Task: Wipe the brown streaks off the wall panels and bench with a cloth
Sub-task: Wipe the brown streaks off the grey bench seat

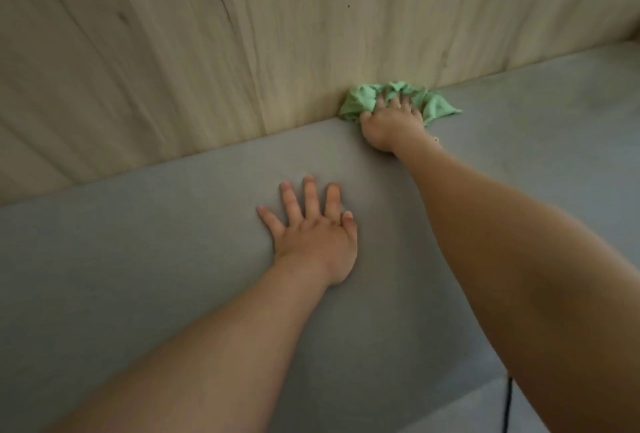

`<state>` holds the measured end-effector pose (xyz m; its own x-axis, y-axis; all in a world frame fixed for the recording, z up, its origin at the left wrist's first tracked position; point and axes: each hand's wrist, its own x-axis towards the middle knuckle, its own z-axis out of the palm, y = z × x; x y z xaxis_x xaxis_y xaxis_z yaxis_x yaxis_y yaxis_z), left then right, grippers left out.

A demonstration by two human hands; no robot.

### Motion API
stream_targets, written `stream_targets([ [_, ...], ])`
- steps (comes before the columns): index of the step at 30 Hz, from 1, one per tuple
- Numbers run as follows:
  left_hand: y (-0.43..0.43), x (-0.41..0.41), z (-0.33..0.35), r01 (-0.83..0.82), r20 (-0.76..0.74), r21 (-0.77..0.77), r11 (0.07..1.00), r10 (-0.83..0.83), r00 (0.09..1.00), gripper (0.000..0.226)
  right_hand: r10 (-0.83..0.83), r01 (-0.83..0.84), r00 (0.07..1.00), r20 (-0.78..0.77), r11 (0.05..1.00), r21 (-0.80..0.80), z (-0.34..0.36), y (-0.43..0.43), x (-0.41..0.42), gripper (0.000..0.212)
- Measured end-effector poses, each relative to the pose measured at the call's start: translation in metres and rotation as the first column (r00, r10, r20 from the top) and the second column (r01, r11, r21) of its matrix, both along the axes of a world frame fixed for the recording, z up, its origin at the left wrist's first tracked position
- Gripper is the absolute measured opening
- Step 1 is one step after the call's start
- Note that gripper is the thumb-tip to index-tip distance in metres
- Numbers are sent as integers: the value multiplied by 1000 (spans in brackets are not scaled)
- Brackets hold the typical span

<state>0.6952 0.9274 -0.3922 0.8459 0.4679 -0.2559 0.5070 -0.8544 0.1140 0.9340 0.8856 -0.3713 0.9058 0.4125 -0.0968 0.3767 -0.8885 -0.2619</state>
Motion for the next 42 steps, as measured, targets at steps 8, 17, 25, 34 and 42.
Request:
stream_targets([
  [8, 6, -4, 8, 2, 35, -92, 996, 1, 999, 63, 281, -281, 960, 6, 958, -57, 2, -51, -88, 57],
  [17, 10, -12, 8, 43, 82, -86, 995, -36, 996, 66, 242, -242, 970, -11, 970, -22, -1, -139, -199, 54],
  [25, 3, -8, 12, 24, 40, -31, 999, -23, 999, 61, 430, -428, 903, 0, 899, -93, 0, -198, -249, 62],
  [34, -1, -4, 14, -9, 68, 23, 1000, 8, 998, 63, 72, -68, 997, 28, 989, -130, -9, -273, -159, 75],
  [42, -32, 32, 33, -187, 135, 85, 979, 174, 975, 55, -13, 9, 1000, -26, 990, -141, -3, -274, -59, 57],
])
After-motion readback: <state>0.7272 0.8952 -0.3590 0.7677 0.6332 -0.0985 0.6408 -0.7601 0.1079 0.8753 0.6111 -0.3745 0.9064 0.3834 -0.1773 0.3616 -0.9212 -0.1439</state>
